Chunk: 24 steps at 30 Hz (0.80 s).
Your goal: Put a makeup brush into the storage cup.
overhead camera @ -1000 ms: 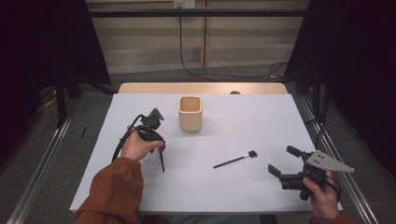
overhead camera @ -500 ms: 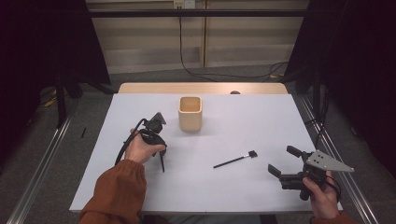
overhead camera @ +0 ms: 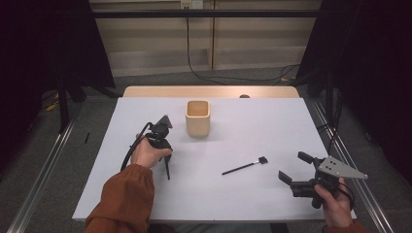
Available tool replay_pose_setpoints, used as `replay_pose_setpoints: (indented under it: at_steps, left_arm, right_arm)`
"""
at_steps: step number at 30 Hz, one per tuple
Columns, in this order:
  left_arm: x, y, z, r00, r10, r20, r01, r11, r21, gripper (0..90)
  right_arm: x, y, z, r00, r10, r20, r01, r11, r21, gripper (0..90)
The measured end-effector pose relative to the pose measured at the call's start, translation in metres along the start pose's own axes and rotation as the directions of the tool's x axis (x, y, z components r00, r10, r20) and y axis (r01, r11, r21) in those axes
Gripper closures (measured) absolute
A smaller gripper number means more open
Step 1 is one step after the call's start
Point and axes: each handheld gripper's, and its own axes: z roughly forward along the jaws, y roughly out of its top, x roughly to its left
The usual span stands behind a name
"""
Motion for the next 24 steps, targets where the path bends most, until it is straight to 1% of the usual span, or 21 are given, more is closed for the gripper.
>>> replay_pose_setpoints:
  at_steps: [2, 3, 4, 5, 6, 10, 15, 16, 17, 19, 22, 24]
  left_arm:
    - [0.000, 0.001, 0.000, 1.0000, 0.001, -0.003, -0.001, 1.0000, 0.007, 64.5]
    - [0.001, 0.001, 0.000, 0.9999, -0.015, -0.003, 0.015, 0.9999, 0.004, 66.6]
    - [0.001, 0.001, 0.000, 0.9999, -0.016, -0.006, 0.016, 0.9999, 0.005, 68.6]
    - [0.003, 0.001, 0.001, 0.9998, -0.020, -0.007, 0.020, 0.9998, 0.010, 68.6]
    - [0.004, 0.001, 0.001, 0.9996, -0.024, -0.013, 0.024, 0.9997, 0.010, 73.3]
    - [0.006, 0.001, 0.002, 0.9993, -0.035, -0.011, 0.035, 0.9994, 0.001, 77.6]
    - [0.008, 0.001, 0.001, 0.9996, -0.027, -0.007, 0.027, 0.9996, 0.007, 83.4]
    - [0.009, 0.001, 0.001, 0.9995, -0.033, -0.001, 0.033, 0.9995, 0.006, 83.4]
    - [0.011, 0.000, 0.001, 0.9996, -0.025, 0.009, 0.025, 0.9997, 0.001, 83.8]
    - [0.012, 0.000, 0.000, 0.9995, -0.027, 0.017, 0.027, 0.9996, 0.001, 83.8]
    - [0.011, -0.001, -0.001, 0.9999, -0.006, 0.009, 0.006, 1.0000, -0.007, 83.9]
    - [0.011, -0.001, -0.001, 0.9999, -0.003, 0.015, 0.003, 1.0000, -0.009, 84.0]
  right_arm:
    - [0.000, 0.000, 0.000, 1.0000, -0.001, 0.000, 0.001, 1.000, 0.001, 0.0]
    - [0.000, 0.000, 0.000, 1.0000, 0.000, 0.001, 0.000, 1.000, 0.001, 0.0]
    - [0.000, 0.000, 0.000, 1.0000, 0.002, 0.000, -0.002, 1.000, 0.002, 0.0]
    - [0.000, 0.000, 0.000, 1.0000, 0.002, 0.000, -0.002, 1.000, 0.002, 0.0]
    - [0.000, 0.000, 0.000, 1.0000, -0.002, 0.000, 0.002, 1.000, 0.001, 0.0]
    - [0.000, 0.000, 0.000, 1.0000, -0.003, 0.001, 0.003, 1.000, 0.000, 0.0]
    - [0.000, 0.000, 0.000, 1.0000, -0.002, -0.001, 0.002, 1.000, 0.000, 0.0]
    - [0.000, 0.000, 0.000, 1.0000, -0.002, -0.002, 0.002, 1.000, 0.002, 0.0]
    - [0.000, 0.000, 0.000, 1.0000, 0.004, -0.003, -0.004, 1.000, 0.004, 0.0]
    - [0.000, 0.000, 0.000, 1.0000, 0.002, -0.002, -0.002, 1.000, 0.004, 0.0]
    - [0.000, 0.000, 0.000, 1.0000, 0.001, -0.003, -0.001, 1.000, 0.005, 0.0]
    - [0.000, 0.000, 0.000, 1.0000, -0.001, -0.004, 0.001, 1.000, 0.006, 0.0]
